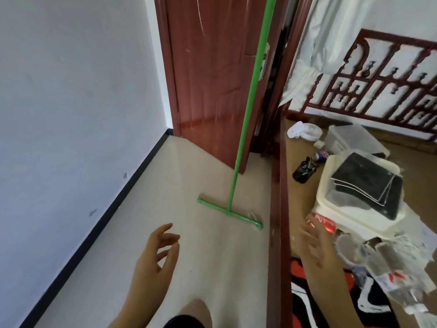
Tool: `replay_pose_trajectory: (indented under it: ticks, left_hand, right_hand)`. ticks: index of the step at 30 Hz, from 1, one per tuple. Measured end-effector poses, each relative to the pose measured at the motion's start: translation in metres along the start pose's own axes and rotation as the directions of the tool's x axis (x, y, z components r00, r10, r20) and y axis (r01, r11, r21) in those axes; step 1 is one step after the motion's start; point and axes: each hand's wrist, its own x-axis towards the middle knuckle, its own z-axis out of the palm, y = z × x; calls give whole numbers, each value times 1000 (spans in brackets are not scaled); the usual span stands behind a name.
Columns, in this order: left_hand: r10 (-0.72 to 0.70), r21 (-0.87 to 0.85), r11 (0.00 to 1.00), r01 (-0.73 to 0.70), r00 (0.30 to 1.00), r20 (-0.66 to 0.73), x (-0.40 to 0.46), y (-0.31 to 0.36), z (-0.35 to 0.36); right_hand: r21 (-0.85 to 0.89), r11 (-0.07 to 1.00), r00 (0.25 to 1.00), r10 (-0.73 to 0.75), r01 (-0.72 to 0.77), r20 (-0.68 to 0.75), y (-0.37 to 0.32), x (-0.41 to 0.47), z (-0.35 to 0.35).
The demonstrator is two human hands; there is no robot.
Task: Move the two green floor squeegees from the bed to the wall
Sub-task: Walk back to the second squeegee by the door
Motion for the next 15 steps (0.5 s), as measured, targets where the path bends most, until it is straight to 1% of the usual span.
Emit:
replay_pose_trajectory:
  ticks: [5, 8, 10, 11, 12, 13, 15]
  left_hand:
    - [-12, -13, 1000, 12, 1000, -2, 92, 3, 46]
    - [18, -3, 1000, -18, 1000, 13, 163, 9, 72]
    - [42, 18, 999, -42, 999, 34, 213, 14, 86]
    - [57, 34, 998, -59, 997, 43, 237, 21, 91]
    - [73, 56, 996, -76, 996, 55, 262, 31, 97]
    - [83, 78, 993, -89, 994, 70, 287, 41, 102]
    - [120, 102, 986, -130, 988, 101, 332, 60, 114]
  right_hand:
    - [10, 1000, 1000, -8, 8, 0, 2, 108, 4]
    - [111, 993, 1000, 30, -30, 1, 5, 181, 11]
    - [119, 991, 998, 52, -56, 41, 13, 237, 13]
    - [103, 992, 993, 64, -75, 103, 16, 266, 12]
    - [94, 993, 987, 54, -68, 151, 15, 291, 13]
    - [74, 997, 987, 22, -34, 159, 11, 312, 16]
    - [24, 998, 994, -64, 62, 93, -6, 349, 26]
